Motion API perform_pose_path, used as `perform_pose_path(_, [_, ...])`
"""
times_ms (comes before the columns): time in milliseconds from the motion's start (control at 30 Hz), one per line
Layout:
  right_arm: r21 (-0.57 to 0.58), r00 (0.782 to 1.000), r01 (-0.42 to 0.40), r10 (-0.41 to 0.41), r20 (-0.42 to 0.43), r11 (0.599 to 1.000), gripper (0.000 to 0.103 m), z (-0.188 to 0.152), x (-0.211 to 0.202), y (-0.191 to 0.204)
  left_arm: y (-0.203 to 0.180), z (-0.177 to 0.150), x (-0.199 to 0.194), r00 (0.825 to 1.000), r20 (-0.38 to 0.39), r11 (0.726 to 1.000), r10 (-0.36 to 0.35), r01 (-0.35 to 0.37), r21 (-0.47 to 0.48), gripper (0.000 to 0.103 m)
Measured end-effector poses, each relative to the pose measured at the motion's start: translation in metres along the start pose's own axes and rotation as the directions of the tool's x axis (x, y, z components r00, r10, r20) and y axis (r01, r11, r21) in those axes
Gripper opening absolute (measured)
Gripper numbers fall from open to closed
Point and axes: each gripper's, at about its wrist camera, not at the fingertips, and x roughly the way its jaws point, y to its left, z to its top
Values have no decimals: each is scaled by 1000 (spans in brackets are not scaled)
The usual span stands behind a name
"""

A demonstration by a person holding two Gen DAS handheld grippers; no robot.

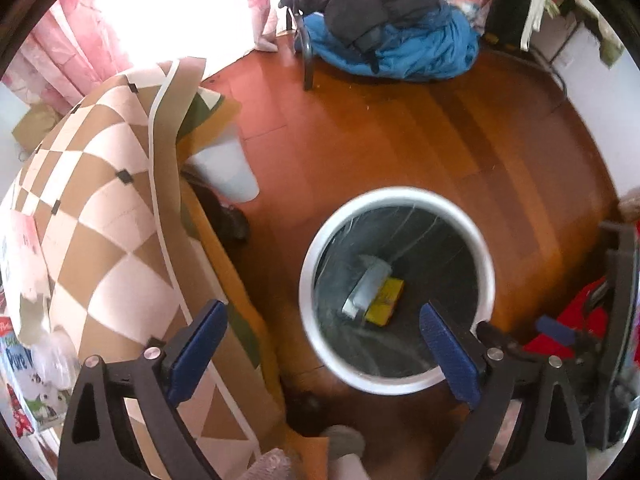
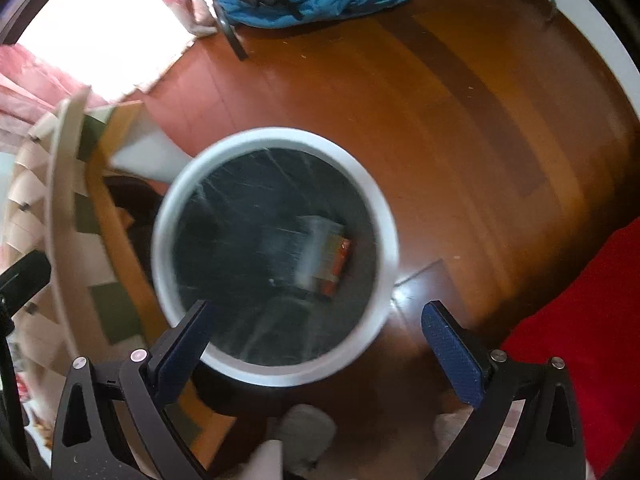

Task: Collect trash
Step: 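Open both tools over the white bin to drop both boxes, then move both tools back over the table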

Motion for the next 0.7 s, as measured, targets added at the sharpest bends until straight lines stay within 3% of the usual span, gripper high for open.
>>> perform_pose_path(267, [7, 995, 103, -103, 14, 995, 103, -18, -12, -13, -15, -18, -2, 1000, -19, 999, 22, -21, 33, 99])
perform_pose_path(700, [49, 987, 95, -100, 125, 994, 103, -36, -97, -14, -17, -32, -78, 997, 72, 999, 6, -8, 33, 99])
